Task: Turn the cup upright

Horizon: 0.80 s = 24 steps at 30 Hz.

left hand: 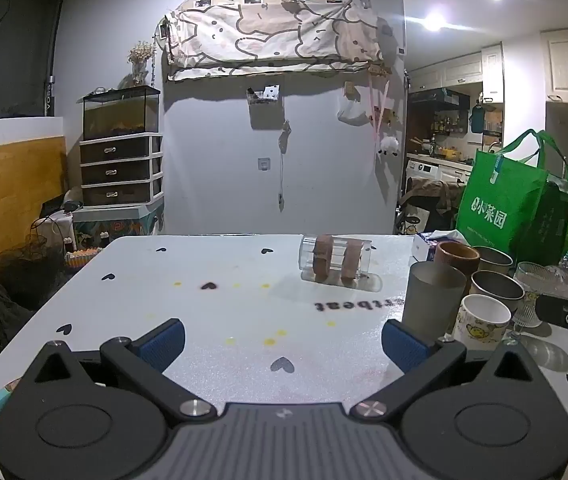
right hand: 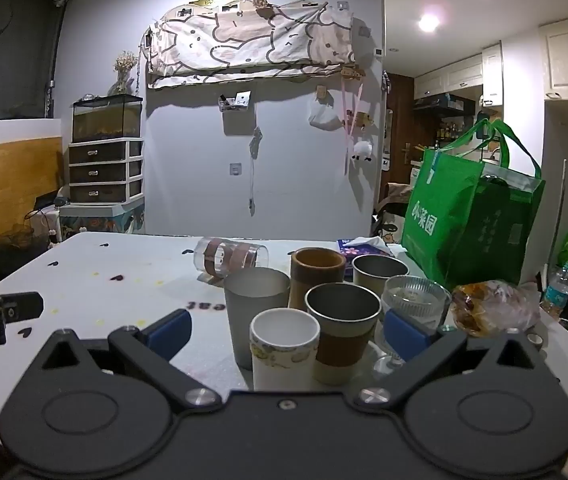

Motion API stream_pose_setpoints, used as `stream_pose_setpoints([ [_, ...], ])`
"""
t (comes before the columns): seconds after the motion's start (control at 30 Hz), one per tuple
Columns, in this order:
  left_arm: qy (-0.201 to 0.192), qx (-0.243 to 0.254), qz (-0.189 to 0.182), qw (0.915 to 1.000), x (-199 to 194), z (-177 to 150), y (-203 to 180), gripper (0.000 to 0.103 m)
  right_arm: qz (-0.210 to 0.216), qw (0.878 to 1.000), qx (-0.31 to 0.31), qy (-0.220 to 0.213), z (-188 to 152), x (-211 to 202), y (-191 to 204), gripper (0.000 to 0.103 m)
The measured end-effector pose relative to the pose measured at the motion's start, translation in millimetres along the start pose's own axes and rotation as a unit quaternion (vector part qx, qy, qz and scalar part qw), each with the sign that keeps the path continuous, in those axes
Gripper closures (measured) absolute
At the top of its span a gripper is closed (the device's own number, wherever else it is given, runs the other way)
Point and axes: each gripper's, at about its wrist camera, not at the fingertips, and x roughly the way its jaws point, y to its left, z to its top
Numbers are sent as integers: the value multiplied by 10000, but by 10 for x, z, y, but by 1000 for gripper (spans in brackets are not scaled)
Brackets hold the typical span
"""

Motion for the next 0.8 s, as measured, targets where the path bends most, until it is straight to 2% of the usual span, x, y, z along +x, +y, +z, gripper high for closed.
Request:
stream_pose_setpoints([
  [0.8,3,6,5,10000,0,0,0,0,6,10000,30,6,-29,1,5,0],
])
